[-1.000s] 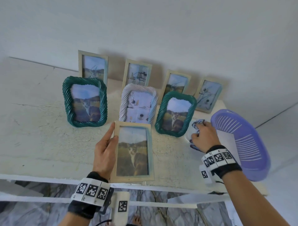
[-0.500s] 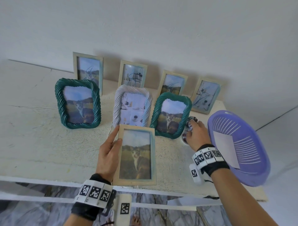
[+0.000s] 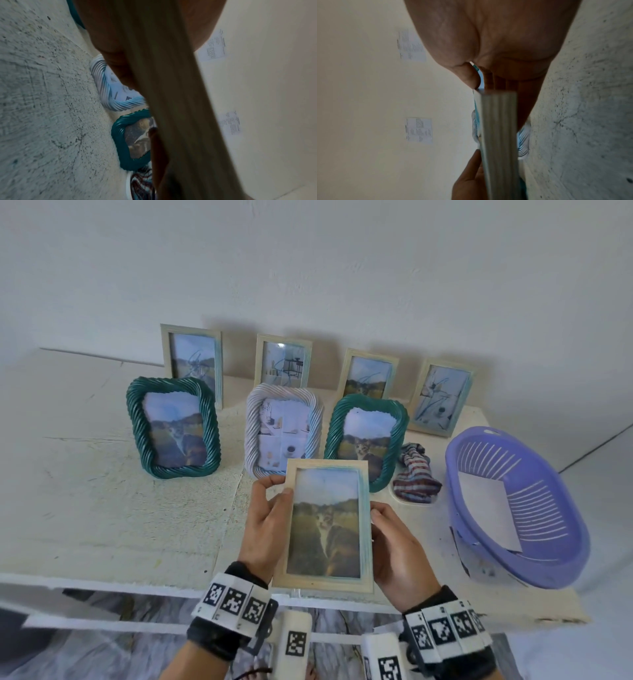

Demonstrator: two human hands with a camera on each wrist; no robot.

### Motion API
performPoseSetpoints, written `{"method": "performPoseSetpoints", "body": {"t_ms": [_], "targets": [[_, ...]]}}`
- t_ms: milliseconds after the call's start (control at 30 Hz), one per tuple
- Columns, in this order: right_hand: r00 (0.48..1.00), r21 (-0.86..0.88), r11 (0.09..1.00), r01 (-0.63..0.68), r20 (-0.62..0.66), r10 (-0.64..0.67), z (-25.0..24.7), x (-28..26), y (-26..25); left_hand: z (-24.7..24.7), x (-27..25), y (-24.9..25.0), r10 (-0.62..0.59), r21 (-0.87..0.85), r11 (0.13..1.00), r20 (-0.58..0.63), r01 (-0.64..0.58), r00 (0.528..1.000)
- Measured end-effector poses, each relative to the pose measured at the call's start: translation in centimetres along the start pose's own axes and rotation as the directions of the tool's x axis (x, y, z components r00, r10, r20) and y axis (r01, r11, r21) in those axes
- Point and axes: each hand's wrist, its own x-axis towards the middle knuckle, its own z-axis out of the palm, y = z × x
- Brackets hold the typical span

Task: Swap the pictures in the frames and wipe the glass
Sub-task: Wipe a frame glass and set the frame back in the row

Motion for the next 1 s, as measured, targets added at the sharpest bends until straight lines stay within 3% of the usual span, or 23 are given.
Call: {"method": "performPoseSetpoints", "body": {"t_ms": [100, 233, 367, 567, 733, 800, 900, 967, 1000], "targets": [[0.998, 0.008, 0.998, 0.063, 0.021, -0.063, 0.4, -0.4, 0.0, 0.2, -0.4, -0.4, -0.040, 0.083, 0.996, 0.177, 0.026, 0.983], [0.977, -0.202, 0.962, 0.185, 0.144, -0.158, 1.6, -1.1, -0.4, 1.0, -1.0, -0.4, -0.110, 0.174, 0.984, 0.377, 0.046, 0.920], [0.900, -0.550, 0.712, 0.436, 0.268, -0.344, 2.4, -1.3, 0.7, 1.5, -1.0, 0.0, -0.150, 0.078, 0.988, 0.408, 0.130, 0.901], [0.849, -0.670, 0.528, 0.522, 0.347, -0.399, 3.4, -1.2, 1.2, 1.1, -1.3, 0.7, -0.218, -0.161, 0.927, 0.506, 0.340, 0.835], [0.817, -0.787, 0.317, 0.529, 0.371, -0.442, 3.1, -1.0, 0.0, 0.3, -0.6, 0.8, -0.230, -0.085, 0.950, 0.458, 0.300, 0.859], [0.774, -0.824, 0.185, 0.536, 0.391, -0.498, 2.5, -0.7, -0.8, 0.0, -0.4, 0.7, -0.240, -0.036, 0.959, 0.414, 0.280, 0.878], [0.677, -0.874, -0.153, 0.462, 0.458, -0.576, 2.0, -0.2, -1.8, -0.1, -0.5, 1.2, -0.222, 0.010, 0.972, 0.360, 0.234, 0.906], [0.670, -0.890, -0.305, 0.337, 0.455, -0.586, 2.1, -0.2, -1.9, 0.1, -0.7, 1.5, -0.165, 0.022, 0.985, 0.345, 0.168, 0.924], [0.694, -0.903, -0.290, 0.316, 0.428, -0.579, 2.4, -0.3, -1.8, 0.2, -0.7, 1.5, -0.127, 0.028, 0.992, 0.336, 0.125, 0.933]]}}
